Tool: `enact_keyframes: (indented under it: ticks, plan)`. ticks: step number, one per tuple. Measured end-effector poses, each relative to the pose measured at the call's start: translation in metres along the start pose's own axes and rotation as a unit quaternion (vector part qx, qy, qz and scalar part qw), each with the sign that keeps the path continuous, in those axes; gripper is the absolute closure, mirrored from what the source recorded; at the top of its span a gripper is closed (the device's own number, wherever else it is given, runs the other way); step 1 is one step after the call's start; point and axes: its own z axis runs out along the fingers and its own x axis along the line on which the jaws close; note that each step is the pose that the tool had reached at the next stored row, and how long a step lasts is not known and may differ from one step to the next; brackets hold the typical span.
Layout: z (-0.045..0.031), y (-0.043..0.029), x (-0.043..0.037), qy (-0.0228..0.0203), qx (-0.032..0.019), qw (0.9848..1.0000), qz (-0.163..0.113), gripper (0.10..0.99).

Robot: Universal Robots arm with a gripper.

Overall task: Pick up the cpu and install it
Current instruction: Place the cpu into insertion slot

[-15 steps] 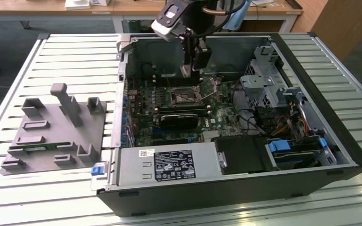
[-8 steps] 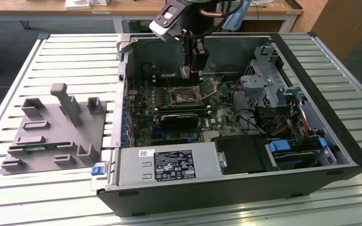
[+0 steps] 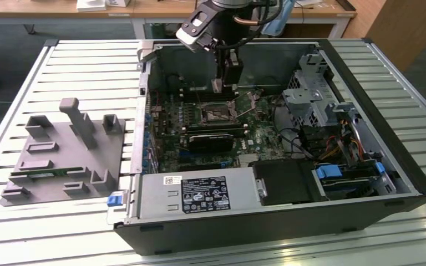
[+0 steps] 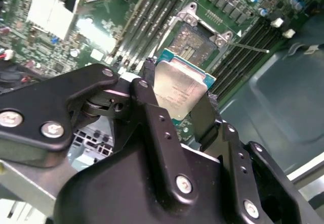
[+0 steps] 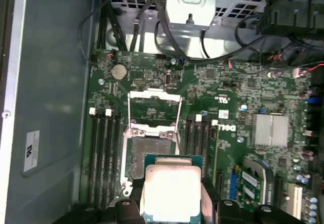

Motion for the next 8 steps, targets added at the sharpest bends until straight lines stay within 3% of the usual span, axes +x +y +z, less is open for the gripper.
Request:
enact_keyframes:
  ticks: [3,8]
  plan:
    - [0.0031,0.0000,0.0002,0.0094,-0.0007,1.0000,0.001,0.557]
    - [0.0068,0.0000,0.0005,0.0094,-0.0006,0.9999,0.005,0.557]
